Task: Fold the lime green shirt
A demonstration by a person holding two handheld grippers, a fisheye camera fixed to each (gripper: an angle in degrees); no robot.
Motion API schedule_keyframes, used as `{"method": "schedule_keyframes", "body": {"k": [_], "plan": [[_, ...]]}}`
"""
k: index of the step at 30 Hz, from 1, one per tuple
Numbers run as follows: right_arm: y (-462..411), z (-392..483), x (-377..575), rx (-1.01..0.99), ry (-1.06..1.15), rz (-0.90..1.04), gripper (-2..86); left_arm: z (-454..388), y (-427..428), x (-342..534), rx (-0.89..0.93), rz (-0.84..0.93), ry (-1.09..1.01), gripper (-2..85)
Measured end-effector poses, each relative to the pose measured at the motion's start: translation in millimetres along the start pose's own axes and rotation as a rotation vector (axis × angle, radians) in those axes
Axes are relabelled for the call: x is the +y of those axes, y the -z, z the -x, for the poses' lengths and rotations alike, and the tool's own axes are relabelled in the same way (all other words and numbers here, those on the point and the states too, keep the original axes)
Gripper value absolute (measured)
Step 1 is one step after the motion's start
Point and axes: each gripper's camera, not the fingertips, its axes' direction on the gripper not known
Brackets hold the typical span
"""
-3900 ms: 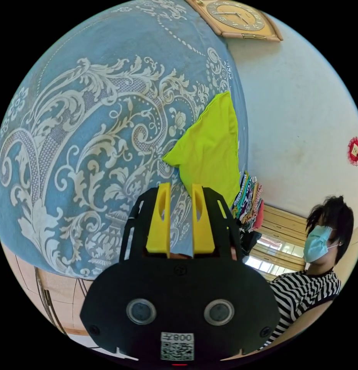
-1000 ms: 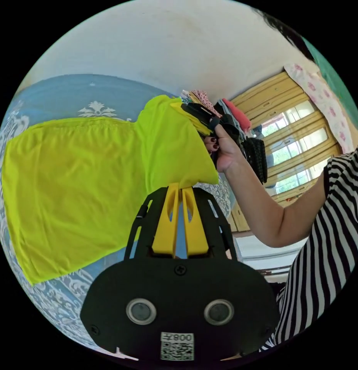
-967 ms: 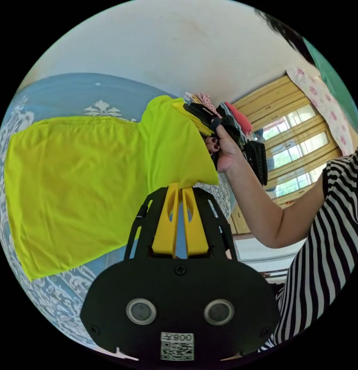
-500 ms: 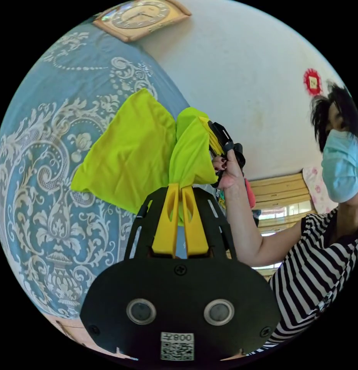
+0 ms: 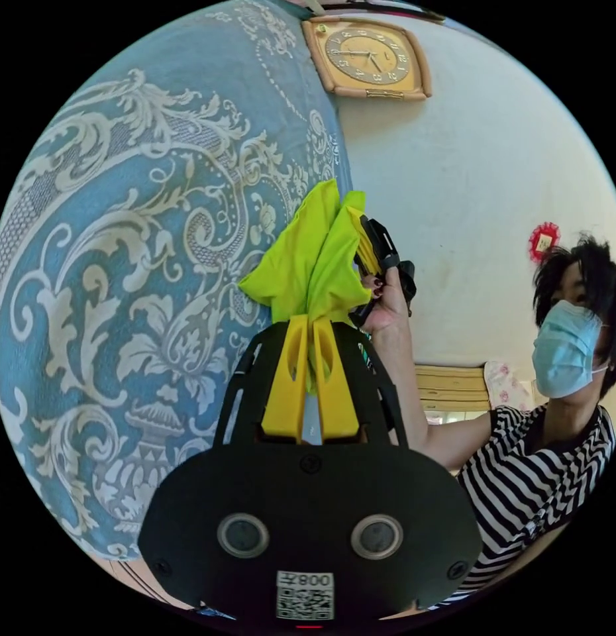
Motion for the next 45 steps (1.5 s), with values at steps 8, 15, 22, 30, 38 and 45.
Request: {"method": "schedule_keyframes", "body": {"k": [8, 15, 22, 30, 38, 45], "plan": [[-51, 4, -15, -0.011, 0.057, 0.06, 1.5, 5, 46, 0, 0.061, -0.046, 0.074, 0.8], [-50, 15, -6, -0.086, 0.155, -0.01, 0.3, -16, 76, 9, 0.008, -0.076, 0.068, 0.6], [-73, 4, -4, 0.138, 0.172, 0.063, 0.1, -57, 86, 3, -0.11, -0.044, -0.124, 0.4], [-100, -10, 7, 0.193, 0.169, 0.115, 0.0, -42, 86, 10, -0.159, -0.05, -0.022, 0.2], [-41, -28, 83, 0.07, 0.135, -0.027, 0.2, -87, 66, 29, -0.208, 0.046, -0.24, 0.2], [-51, -58, 174, 0.087, 0.044, 0.182, 0.2, -89, 20, 6, -0.365, 0.058, -0.304, 0.2]]}}
